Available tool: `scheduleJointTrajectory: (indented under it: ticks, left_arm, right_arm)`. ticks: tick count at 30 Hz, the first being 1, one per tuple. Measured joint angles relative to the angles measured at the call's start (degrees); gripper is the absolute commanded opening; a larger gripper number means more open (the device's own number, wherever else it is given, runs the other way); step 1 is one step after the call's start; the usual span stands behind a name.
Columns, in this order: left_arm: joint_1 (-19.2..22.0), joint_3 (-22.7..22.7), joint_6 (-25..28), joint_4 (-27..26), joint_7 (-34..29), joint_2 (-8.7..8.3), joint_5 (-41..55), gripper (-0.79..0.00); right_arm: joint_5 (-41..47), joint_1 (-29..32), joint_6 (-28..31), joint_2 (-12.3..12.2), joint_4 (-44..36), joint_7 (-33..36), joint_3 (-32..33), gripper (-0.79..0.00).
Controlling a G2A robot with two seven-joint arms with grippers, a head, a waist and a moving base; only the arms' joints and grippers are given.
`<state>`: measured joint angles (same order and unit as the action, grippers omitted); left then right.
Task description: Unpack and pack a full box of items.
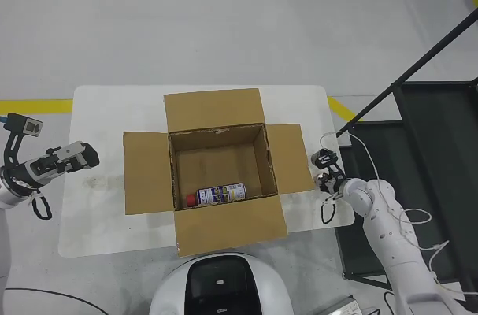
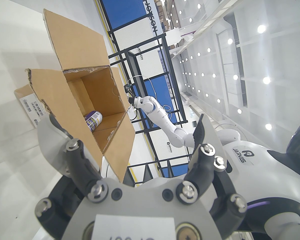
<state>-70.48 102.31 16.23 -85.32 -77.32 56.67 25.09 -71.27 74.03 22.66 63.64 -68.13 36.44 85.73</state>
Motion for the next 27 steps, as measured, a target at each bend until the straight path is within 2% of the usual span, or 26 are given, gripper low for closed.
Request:
scheduleJointTrajectory:
  ticks: [10,20,24,27]
  left_arm:
    - [0.00,0.00,0.00,0.00,0.00,0.00,0.00,0.000]
    - [0.00,0.00,0.00,0.00,0.00,0.00,0.00,0.000]
    - [0.00,0.00,0.00,0.00,0.00,0.00,0.00,0.000]
    - [0.00,0.00,0.00,0.00,0.00,0.00,0.00,0.000]
  right_arm:
    - [4.69,7.79,3.73,-1.45,-12.08,1.69,6.70,-0.785]
    - [13.44,18.06,7.86,-2.82,-34.84,5.04,17.16,-0.785]
    - [15.43,17.74,9.65,-3.01,-40.94,5.59,16.26,-0.785]
    - [14.82,15.13,10.27,-3.06,-42.69,6.52,12.82,-0.785]
